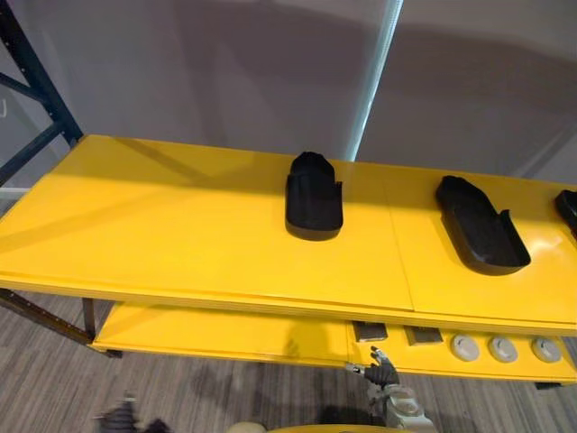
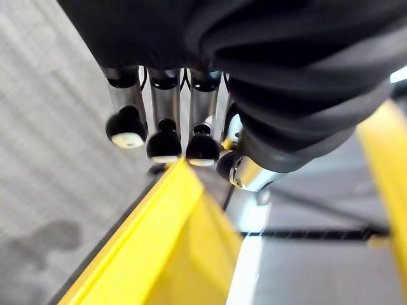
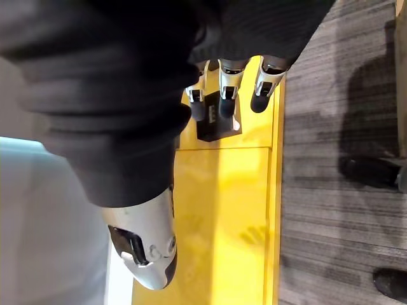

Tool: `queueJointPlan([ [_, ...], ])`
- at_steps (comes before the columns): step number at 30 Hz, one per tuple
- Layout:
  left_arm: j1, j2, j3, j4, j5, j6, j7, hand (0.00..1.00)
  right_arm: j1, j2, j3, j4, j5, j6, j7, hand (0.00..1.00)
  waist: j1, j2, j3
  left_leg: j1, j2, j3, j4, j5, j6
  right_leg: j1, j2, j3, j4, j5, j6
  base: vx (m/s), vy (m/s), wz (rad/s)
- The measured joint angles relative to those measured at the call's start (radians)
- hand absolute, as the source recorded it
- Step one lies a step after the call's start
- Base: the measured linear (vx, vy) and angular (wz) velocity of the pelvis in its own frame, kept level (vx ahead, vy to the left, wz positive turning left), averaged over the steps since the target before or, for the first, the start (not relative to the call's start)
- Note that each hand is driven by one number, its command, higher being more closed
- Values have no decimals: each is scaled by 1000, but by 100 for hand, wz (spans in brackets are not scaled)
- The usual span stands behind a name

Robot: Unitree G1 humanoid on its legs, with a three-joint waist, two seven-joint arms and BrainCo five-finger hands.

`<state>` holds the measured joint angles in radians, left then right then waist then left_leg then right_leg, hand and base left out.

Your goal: Walk over and take plastic housings, then place them on the shelf

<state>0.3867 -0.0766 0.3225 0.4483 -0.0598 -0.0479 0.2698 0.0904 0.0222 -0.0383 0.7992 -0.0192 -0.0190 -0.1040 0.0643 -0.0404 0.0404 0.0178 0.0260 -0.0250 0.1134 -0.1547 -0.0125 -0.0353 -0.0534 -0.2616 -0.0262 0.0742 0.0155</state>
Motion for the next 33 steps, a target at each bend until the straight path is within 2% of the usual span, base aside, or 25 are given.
queueJointPlan([
  [3,-62,14,-130,117,46,0,-27,0,2,-1,-3,14,3,-1,-2,0,-10,10,-2,12,3,6,-17,4,-5,7,5,13,-15,4,0,47,2,-9],
  [5,-96,17,-138,169,83,0,-26,0,1,-3,-6,33,12,-4,-6,0,-27,21,-6,23,4,6,-32,8,-10,15,9,16,-32,9,1,42,-3,-8],
  [6,-110,18,-137,187,94,0,-25,0,-3,-6,-8,44,14,-4,-7,0,-27,19,-8,28,5,8,-37,9,-11,16,11,21,-36,13,0,54,5,-20],
  [10,-174,39,-163,256,152,1,-13,0,-24,-24,-46,86,21,-5,-26,0,-33,44,5,39,5,31,-48,9,-12,18,19,47,-73,38,0,56,16,-20],
  [13,-174,58,-174,262,161,1,-5,0,-34,-29,-61,90,21,-5,-28,0,-49,45,9,48,6,33,-57,9,-12,20,22,52,-73,38,0,28,14,-6],
  [19,-192,99,-176,281,189,2,-5,0,-60,-30,-72,90,25,-10,-29,0,-52,23,40,63,1,54,-65,5,-17,29,20,75,-79,41,4,-39,23,-10],
  [21,-212,101,-178,280,189,2,-5,0,-61,-30,-78,90,34,-14,-29,0,-53,24,54,24,6,56,-9,-35,-24,21,22,75,-77,32,13,-37,24,1],
  [25,-210,100,-174,276,189,2,-4,0,-70,-28,-79,78,48,-17,-34,0,-47,34,76,-23,27,74,136,-86,-45,11,43,122,-71,29,8,31,12,-32],
  [28,-207,80,-172,238,188,1,3,0,-105,-30,-77,68,48,-17,-51,0,-46,33,85,-105,1,-56,292,-99,-50,-52,39,195,0,21,3,24,-5,-72],
  [29,-210,67,-176,220,188,0,8,0,-104,-32,-77,36,48,-17,-51,0,-48,44,87,-111,5,-98,315,-123,-67,-69,51,214,26,12,8,-3,45,-66],
  [30,-211,59,-176,215,188,0,11,0,-105,-34,-77,21,48,-20,-51,0,-49,53,87,-109,6,-112,319,-140,-69,-82,58,225,45,6,12,-20,106,-68],
  [31,-233,48,-184,198,188,-1,15,0,-103,-34,-77,-14,48,-24,-51,0,-57,58,86,-108,7,-106,320,-166,-42,-118,65,247,84,-3,21,-28,159,-55],
  [33,-267,53,-206,179,188,-6,15,0,-102,-28,-77,-38,47,-24,-50,0,-53,38,98,-111,-2,-80,317,-185,-8,-163,65,278,125,-4,28,-64,183,-61],
])
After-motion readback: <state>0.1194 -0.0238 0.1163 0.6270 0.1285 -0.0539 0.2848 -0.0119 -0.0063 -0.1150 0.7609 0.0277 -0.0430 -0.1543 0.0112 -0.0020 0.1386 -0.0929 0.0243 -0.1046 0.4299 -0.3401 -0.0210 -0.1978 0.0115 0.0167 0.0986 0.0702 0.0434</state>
